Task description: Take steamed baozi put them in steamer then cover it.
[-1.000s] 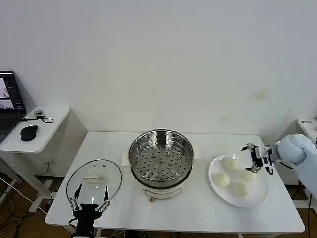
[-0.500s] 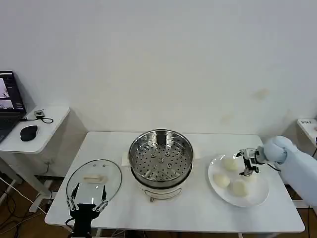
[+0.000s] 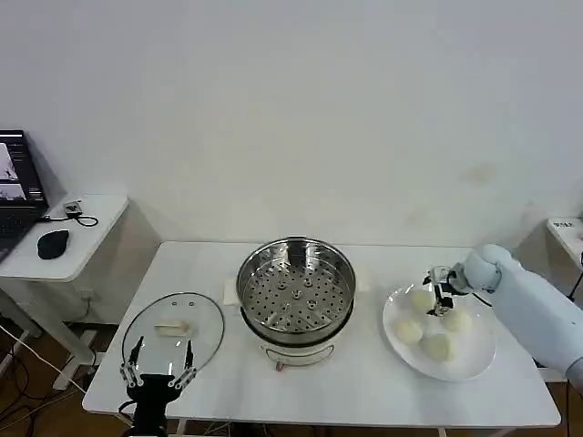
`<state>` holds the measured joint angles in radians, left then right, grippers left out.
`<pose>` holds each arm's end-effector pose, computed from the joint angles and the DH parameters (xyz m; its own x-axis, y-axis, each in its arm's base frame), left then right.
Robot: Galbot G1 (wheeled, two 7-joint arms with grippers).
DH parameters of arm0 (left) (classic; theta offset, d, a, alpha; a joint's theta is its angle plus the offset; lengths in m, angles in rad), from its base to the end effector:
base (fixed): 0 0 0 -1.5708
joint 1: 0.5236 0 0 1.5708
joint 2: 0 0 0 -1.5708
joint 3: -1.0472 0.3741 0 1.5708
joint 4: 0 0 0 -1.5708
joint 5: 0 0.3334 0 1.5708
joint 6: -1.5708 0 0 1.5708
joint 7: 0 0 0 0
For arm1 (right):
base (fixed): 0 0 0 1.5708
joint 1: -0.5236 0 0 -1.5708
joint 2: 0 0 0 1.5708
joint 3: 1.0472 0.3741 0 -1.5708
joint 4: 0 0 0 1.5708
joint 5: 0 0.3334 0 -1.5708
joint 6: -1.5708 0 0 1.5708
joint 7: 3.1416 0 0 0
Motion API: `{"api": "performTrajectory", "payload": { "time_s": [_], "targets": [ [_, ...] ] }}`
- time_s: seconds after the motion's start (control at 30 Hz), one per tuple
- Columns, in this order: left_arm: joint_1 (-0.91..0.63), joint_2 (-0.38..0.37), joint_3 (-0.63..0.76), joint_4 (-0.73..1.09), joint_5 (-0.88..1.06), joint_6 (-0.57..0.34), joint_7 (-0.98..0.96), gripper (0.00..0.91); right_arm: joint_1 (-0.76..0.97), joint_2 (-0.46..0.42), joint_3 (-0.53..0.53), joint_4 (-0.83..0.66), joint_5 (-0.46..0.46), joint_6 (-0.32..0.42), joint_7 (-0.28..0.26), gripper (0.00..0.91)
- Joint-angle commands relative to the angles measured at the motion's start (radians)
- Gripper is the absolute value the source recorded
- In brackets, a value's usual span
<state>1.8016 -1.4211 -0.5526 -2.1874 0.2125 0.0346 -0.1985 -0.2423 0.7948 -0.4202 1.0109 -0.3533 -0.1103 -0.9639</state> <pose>0.0761 0.0348 -0.3160 -0.9856 -0.1348 0.1025 -0.0896 0.9287 0.3600 0.5139 -0.2228 -0.2643 -0.3489 -0.0714 0.9344 -0.9371 0.0398 -0.3469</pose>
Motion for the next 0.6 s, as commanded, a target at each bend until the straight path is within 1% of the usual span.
{"api": "performTrajectory", "payload": {
  "time_s": [0.03, 0.1, 0.17, 0.27, 0.43, 0.47, 0.5, 0.6],
  "targets": [
    [0.001, 0.000, 0.000, 0.002, 0.001, 0.000, -0.002, 0.907, 0.013, 0.020, -0.012, -0.031, -0.011, -0.003, 0.003, 0.665],
    [0.001, 0.000, 0.000, 0.003, 0.001, 0.000, -0.002, 0.907, 0.012, 0.020, -0.010, -0.029, -0.007, -0.003, 0.002, 0.615],
    [0.001, 0.000, 0.000, 0.002, 0.001, 0.000, -0.002, 0.907, 0.011, 0.017, -0.008, -0.025, -0.005, -0.004, 0.002, 0.584],
    [0.002, 0.000, 0.000, 0.002, 0.002, -0.002, -0.005, 0.907, 0.013, 0.004, -0.007, -0.008, 0.007, -0.006, -0.002, 0.564],
    [0.010, 0.000, -0.001, 0.002, 0.002, -0.007, -0.007, 0.907, 0.042, -0.073, -0.032, 0.126, 0.058, -0.013, -0.028, 0.564],
    [0.011, 0.000, 0.000, 0.003, 0.002, -0.007, -0.008, 0.907, 0.060, -0.117, -0.048, 0.173, 0.075, -0.017, -0.033, 0.564],
    [0.010, -0.001, 0.001, 0.004, 0.002, -0.008, -0.008, 0.907, 0.066, -0.125, -0.055, 0.183, 0.077, -0.017, -0.034, 0.574],
    [0.009, -0.001, 0.003, 0.005, 0.003, -0.008, -0.007, 0.907, 0.131, -0.204, -0.109, 0.268, 0.132, -0.014, -0.051, 0.574]
  ]
}}
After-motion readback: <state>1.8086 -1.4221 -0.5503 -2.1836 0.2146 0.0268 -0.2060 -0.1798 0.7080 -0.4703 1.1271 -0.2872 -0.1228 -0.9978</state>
